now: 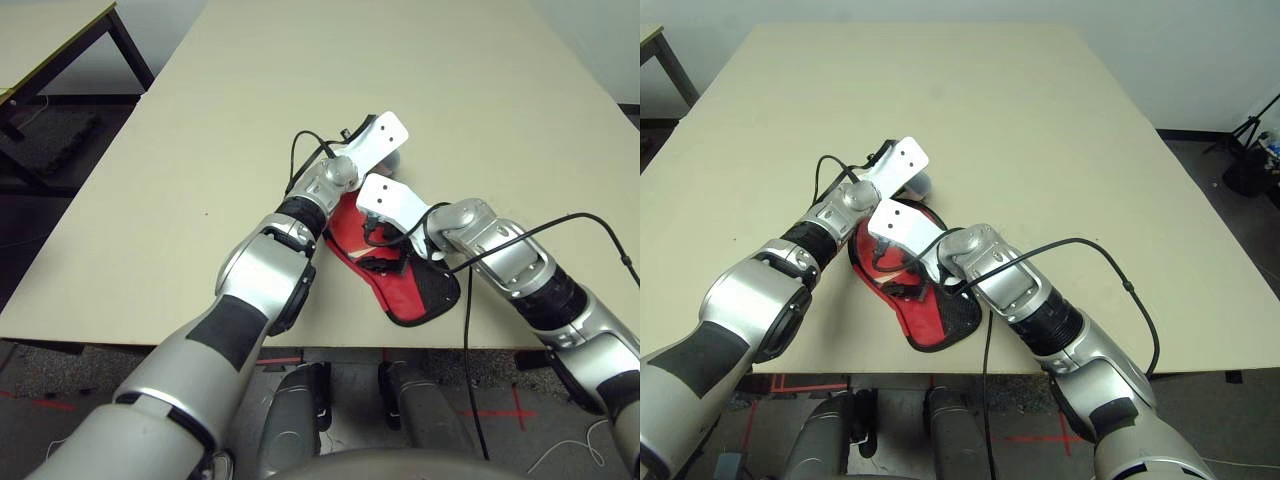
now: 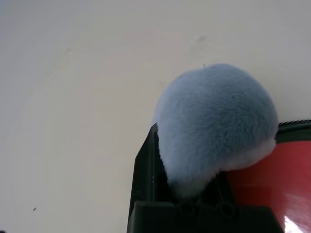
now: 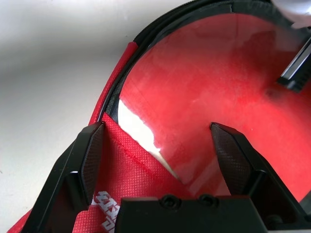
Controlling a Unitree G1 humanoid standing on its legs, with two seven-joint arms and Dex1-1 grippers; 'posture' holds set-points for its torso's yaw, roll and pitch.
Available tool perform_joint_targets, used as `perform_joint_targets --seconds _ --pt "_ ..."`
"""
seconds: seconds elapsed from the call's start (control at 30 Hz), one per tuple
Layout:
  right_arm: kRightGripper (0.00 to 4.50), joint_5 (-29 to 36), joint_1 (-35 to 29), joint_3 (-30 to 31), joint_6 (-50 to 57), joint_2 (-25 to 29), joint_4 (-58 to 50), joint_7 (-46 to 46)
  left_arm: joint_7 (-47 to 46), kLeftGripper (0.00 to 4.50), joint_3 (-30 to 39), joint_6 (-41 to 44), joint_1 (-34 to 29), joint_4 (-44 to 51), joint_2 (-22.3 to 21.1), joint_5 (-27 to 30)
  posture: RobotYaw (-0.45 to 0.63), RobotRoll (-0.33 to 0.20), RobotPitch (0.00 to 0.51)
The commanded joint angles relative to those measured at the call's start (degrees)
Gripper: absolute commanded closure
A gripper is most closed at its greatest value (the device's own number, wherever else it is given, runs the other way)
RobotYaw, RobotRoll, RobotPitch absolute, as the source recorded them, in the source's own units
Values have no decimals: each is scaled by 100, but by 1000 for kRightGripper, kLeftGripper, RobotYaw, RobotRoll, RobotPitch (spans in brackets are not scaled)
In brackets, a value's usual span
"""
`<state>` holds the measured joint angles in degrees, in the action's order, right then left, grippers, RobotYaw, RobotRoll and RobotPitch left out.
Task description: Store the ping-pong paddle in its case and zip it.
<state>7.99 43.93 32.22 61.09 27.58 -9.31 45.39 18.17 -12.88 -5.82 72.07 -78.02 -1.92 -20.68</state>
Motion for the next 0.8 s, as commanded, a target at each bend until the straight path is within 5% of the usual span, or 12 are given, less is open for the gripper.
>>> perform_joint_targets --seconds 0.03,0.37,0.63,0.8 --pt "0 -26 -14 -26 -58 -44 383 -13 260 3210 125 -249 -83 32 -56 95 -187 0 159" --pt "0 -3 33 -321 -234 -37 688 -38 779 35 1058 -526 343 209 -923 885 -140 0 133" --pt "0 171 4 -745 -33 49 658 -18 1627 35 1484 -388 419 387 -1453 1394 -116 0 124" --pt "0 345 835 -1547 733 236 975 -166 2653 35 1424 -437 75 712 -1491 1584 -109 0 116"
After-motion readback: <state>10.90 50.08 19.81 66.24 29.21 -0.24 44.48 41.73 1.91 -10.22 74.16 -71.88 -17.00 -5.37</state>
